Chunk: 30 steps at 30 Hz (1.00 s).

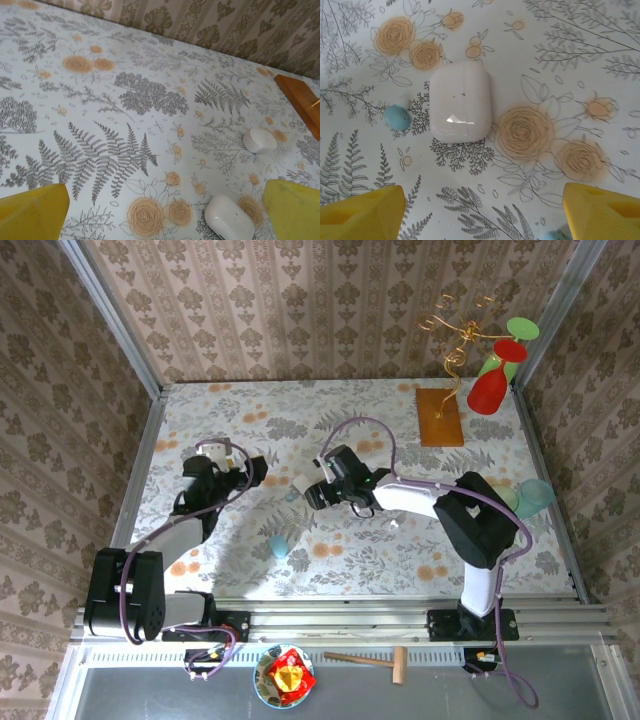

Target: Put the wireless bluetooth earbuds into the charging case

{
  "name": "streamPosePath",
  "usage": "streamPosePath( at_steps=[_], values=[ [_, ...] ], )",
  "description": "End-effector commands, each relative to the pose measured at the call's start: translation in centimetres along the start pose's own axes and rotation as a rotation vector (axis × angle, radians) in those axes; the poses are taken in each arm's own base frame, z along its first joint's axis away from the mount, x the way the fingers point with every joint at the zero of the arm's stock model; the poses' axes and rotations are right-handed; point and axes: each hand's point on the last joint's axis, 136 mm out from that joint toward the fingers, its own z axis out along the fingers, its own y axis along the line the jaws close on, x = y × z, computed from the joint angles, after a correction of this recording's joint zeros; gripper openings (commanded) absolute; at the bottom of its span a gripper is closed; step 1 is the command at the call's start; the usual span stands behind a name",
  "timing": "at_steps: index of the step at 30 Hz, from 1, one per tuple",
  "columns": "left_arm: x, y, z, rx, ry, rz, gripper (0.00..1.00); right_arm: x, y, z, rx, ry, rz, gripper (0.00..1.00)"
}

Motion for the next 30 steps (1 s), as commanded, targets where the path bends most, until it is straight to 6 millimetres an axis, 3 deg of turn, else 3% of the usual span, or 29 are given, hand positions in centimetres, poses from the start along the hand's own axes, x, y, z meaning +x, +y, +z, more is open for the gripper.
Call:
streamPosePath(
  at_steps=[1, 7, 14, 22, 28, 30],
  values=[
    [-0.5, 0.4, 0.1, -0.033, 0.014, -0.025, 1.00, -0.9, 0.4, 1.7, 0.041, -0.033, -0.105, 0.82],
    [-0.5, 0.5, 0.1, -0.038, 0.018, -0.014, 1.00, -1.0, 0.9, 3.5, 0.032, -0.025, -0.140, 0.77],
    [-0.4, 0.4, 0.1, -0.023, 0.010, -0.012, 1.00, -1.0, 1.0, 5.1, 0.045, 0.002, -0.164, 0.60],
    [-0.3, 0.4, 0.2, -0.028, 0.033, -0.018, 1.00, -1.2, 1.1, 4.8, 0.044, -0.001, -0.213, 0.40],
    [0.0, 0.2, 0.2, -0.019, 0.057, -0.027, 1.00, -1.9, 1.5, 3.2, 0.021, -0.039, -0.270, 0.40],
    [0.1, 0.2, 0.3, -0.018, 0.063, -0.026, 1.00, -1.8, 1.5, 3.2, 0.017, -0.037, -0.273, 0.46]
  ],
)
